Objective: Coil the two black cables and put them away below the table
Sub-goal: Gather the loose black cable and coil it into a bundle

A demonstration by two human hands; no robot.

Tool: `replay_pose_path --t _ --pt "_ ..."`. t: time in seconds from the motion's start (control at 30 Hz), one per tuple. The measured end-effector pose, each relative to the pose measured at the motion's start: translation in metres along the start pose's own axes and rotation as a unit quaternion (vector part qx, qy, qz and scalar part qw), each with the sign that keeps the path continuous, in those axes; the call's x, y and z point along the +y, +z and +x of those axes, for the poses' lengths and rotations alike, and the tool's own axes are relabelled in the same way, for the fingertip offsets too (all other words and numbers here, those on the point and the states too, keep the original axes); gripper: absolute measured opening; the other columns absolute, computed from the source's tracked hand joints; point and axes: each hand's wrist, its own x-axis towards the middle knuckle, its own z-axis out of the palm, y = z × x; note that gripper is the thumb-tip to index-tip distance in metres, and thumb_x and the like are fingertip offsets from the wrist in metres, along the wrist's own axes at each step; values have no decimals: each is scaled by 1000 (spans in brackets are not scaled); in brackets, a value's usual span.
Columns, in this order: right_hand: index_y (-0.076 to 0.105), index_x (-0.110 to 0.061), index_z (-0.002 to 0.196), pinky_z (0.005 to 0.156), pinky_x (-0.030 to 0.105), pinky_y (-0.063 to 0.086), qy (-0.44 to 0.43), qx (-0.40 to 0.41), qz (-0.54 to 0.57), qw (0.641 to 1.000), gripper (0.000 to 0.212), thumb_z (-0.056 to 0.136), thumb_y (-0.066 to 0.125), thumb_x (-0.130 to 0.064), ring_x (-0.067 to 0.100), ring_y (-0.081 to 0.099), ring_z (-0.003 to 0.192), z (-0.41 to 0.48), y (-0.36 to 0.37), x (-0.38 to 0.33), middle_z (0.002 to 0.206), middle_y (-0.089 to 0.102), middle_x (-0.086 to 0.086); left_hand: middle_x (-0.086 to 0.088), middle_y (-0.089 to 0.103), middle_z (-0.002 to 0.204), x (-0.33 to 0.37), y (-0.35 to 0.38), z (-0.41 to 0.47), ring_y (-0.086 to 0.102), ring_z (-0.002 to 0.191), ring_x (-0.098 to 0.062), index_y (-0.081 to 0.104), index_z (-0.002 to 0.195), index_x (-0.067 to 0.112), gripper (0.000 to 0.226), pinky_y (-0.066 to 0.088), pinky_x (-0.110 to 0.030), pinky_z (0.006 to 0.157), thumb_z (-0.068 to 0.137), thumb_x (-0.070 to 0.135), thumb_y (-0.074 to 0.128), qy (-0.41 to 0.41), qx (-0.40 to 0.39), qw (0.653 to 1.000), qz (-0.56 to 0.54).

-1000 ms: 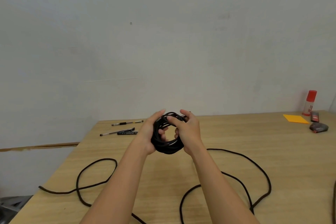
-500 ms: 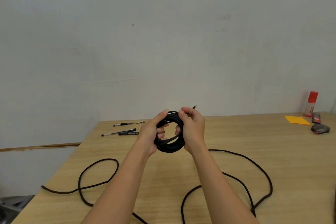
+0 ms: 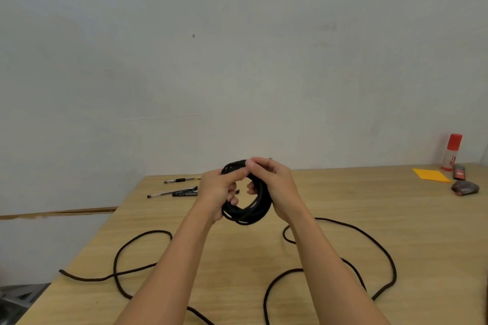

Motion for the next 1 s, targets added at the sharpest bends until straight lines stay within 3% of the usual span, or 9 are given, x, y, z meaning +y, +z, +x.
replay_pose_path --t 0.07,0.17,0.27,0.4,0.57,0.77,0.87,0.93,1.0 --pt "69 -3 103 66 29 51 14 -35 7 999 25 92 59 -23 19 61 67 -2 -4 -1 84 69 7 5 31 40 1 -4 3 23 30 -8 55 71 8 20 25 -17 33 79 15 72 -2 18 999 -48" --pt "69 4 98 73 31 50 48 21 96 994 30 95 55 -22 22 60 79 2 -3 2 86 68 13 6 30 40 0 -5 3 22 29 -8 55 76 6 20 24 -17 32 79 16 73 -3 10 999 -38" --pt "67 6 93 69 30 54 105 92 187 972 25 92 60 -17 24 62 73 6 1 0 82 67 15 4 28 42 -3 0 -1 22 30 -9 55 74 8 20 24 -17 33 77 15 74 14 1 1000 -5" --pt "65 7 89 64 32 54 135 122 235 955 14 90 61 -6 23 63 66 8 1 -2 74 65 13 1 28 46 -3 -1 -2 23 31 -10 57 71 8 19 26 -18 34 78 15 74 23 -2 1000 9" --pt "62 1 77 79 43 52 105 140 -15 984 16 91 55 -3 25 58 67 9 -3 -8 69 61 11 2 31 45 -6 -5 -2 24 33 -12 61 75 4 19 25 -21 36 76 16 76 39 29 998 34" --pt "50 -11 72 66 35 35 108 -10 -168 980 13 79 54 -22 20 39 64 -1 10 -14 68 42 6 2 35 44 -9 0 -2 25 39 -16 54 58 8 28 24 -24 40 74 12 76 71 97 989 80" --pt "41 -13 57 57 29 29 94 -38 -273 957 23 67 59 -3 17 33 56 0 14 -5 57 36 -1 1 34 44 -6 7 -3 25 37 -14 50 55 8 30 24 -23 40 76 9 72 64 103 990 66" --pt "50 -12 57 56 28 34 88 19 -250 964 24 67 65 4 18 43 58 1 15 4 59 44 2 0 31 44 -5 9 -3 24 34 -13 50 59 6 28 23 -22 39 79 6 70 52 78 995 31" --pt "66 -5 78 61 30 43 110 57 -137 983 10 70 70 0 24 59 70 0 15 9 72 61 7 2 30 40 -6 9 -4 23 31 -12 50 60 6 27 22 -20 38 81 5 67 42 47 998 -1"
